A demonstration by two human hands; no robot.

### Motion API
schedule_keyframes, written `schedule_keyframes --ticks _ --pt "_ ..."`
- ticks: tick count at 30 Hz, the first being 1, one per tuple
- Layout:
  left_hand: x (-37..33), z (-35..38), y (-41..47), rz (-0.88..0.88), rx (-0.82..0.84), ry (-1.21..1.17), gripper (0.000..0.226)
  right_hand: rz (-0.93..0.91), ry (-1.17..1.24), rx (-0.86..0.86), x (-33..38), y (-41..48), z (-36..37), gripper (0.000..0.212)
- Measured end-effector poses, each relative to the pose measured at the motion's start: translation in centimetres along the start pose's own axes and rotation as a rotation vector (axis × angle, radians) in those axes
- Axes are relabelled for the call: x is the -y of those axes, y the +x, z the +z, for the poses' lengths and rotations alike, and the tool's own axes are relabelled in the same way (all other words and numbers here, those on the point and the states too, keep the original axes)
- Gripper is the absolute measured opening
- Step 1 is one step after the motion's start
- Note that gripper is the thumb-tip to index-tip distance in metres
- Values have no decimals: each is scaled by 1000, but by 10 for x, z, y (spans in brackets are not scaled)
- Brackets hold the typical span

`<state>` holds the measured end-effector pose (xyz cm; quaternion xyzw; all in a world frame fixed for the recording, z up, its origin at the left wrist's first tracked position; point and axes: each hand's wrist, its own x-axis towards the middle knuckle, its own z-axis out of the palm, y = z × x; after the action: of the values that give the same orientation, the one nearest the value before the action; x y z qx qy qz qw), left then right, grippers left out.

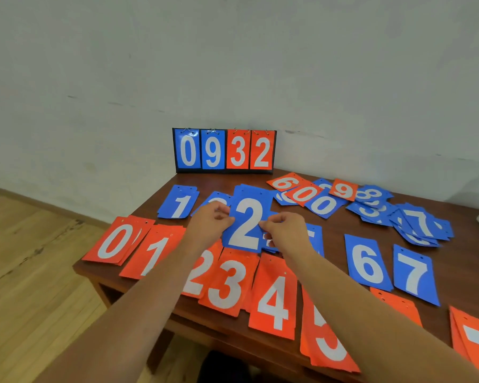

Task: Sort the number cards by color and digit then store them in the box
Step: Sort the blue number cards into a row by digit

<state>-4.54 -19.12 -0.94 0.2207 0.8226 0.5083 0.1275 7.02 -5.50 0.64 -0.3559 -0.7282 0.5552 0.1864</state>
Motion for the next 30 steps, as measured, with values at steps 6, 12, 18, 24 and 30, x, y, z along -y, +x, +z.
schedule_keyframes --ticks 6,12,18,24,30 --pt "30 -21 79 9 -150 253 29 -106 -300 6 9 74 75 17" --pt "63 -17 129 7 -187 465 25 3 -421 71 9 116 122 25" --pt "77 -2 140 82 -213 742 20 -59 -730 118 8 133 132 31" --pt "58 6 137 171 -254 787 21 -193 -799 129 8 137 97 22" --pt "3 51 138 257 -104 567 16 -289 -753 -38 2 161 12 29"
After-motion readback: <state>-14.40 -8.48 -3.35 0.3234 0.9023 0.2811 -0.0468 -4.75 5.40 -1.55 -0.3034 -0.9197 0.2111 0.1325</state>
